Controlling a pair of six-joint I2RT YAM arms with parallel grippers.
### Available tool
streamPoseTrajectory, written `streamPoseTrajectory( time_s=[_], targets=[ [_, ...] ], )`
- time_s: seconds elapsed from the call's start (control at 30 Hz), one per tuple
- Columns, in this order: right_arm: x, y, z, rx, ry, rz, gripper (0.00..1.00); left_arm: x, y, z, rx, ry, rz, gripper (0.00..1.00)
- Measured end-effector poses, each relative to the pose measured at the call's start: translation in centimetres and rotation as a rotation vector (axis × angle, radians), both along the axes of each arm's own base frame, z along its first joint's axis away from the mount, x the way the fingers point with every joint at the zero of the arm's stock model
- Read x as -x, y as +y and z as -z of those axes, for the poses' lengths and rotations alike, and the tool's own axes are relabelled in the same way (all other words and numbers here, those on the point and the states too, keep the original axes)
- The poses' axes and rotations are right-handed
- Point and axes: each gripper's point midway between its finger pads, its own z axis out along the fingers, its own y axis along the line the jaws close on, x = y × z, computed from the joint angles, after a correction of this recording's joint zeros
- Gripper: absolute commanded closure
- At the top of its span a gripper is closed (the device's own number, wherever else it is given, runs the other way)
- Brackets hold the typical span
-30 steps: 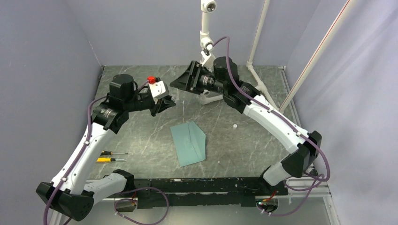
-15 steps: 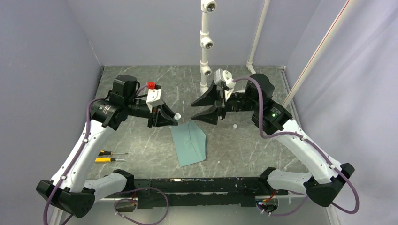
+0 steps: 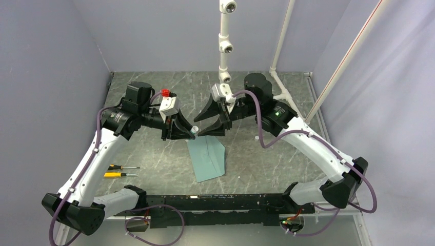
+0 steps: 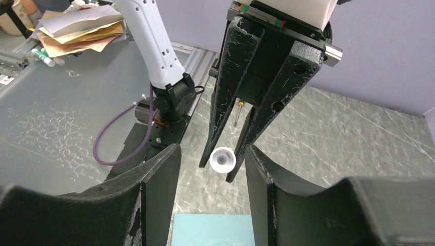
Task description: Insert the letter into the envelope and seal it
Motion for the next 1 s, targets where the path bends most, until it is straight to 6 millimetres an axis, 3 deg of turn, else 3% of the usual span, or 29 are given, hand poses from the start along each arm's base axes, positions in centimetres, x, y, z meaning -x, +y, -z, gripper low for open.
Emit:
streamPoseTrajectory(
  time_s=[0.27,0.4,0.5,0.8,0.9,1.0],
  targets=[
    [0.9,0.3,-0.2,0.036,-0.016,-0.086,0.47,0.1,0.0,-0.1,0.007,-0.009,0.009,0.97],
    [1.1,0.5,0.9,0.071,0.001,-0.098,0.39,0.1,-0.1,-0.4,0.015,-0.026,0.019,0.98],
    [1.2,0.7,1.5,0.092,0.017,-0.106,0.39,0.3,0.0,-0.7,0.020,-0.037,0.026,0.98],
    [0.8,1.1,1.3,0.087,0.010,-0.075,0.78,0.6,0.0,-0.7,0.027,-0.033,0.042,0.98],
    [0.5,1.3,1.1,0.084,0.008,-0.056,0.97,0.6,0.0,-0.9,0.024,-0.026,0.029,0.98],
    [-0.1,1.5,1.0,0.085,0.001,-0.015,1.00,0.3,0.1,-1.0,0.013,-0.020,-0.007,0.98]
  ],
)
